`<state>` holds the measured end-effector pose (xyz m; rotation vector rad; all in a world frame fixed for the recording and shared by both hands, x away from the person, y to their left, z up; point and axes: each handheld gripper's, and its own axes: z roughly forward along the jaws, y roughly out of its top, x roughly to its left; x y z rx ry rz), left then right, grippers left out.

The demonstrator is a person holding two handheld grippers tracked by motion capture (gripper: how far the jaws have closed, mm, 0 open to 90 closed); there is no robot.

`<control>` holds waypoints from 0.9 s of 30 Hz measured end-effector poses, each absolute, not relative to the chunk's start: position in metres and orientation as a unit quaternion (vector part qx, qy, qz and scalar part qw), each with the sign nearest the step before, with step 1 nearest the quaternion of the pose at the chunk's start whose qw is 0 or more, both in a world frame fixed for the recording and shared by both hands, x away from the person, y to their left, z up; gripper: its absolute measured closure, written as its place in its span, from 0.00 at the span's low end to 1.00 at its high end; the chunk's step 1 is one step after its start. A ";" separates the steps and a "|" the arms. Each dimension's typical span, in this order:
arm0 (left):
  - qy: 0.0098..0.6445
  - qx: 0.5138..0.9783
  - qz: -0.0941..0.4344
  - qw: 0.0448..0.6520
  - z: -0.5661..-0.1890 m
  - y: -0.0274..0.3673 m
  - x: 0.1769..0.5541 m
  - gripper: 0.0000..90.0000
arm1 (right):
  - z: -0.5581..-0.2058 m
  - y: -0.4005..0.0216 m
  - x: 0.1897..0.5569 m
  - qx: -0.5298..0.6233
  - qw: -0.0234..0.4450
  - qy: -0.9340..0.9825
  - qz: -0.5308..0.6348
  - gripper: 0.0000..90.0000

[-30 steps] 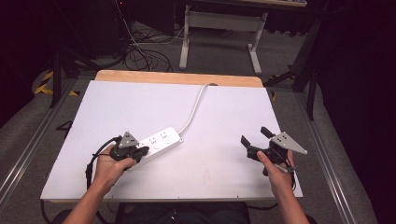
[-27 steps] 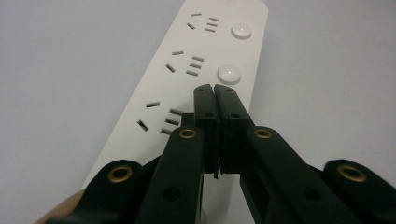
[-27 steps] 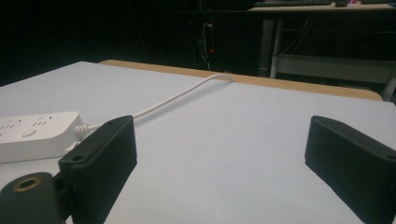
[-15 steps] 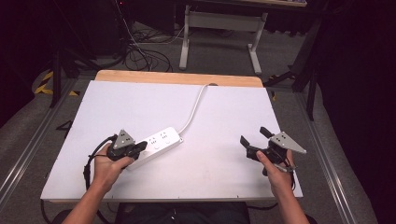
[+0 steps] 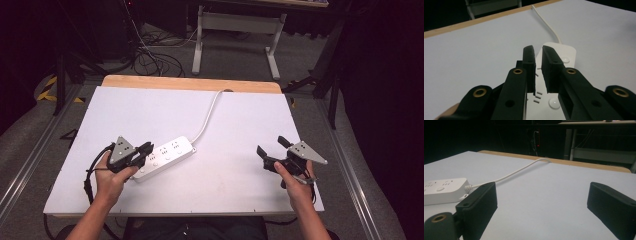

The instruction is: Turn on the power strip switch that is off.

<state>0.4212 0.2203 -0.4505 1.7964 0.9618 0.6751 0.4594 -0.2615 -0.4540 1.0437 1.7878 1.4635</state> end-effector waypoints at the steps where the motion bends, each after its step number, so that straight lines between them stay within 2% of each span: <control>1: 0.396 0.731 0.280 0.479 -0.450 0.221 0.421 0.89 | -0.454 -0.262 0.459 0.393 0.298 0.673 0.551 0.11; 7: 0.411 0.712 0.295 0.486 -0.448 0.226 0.419 0.83 | -0.454 -0.261 0.459 0.393 0.296 0.674 0.551 0.11; 27: 0.428 0.669 0.338 0.505 -0.440 0.248 0.413 0.73 | -0.455 -0.261 0.460 0.393 0.296 0.675 0.550 0.11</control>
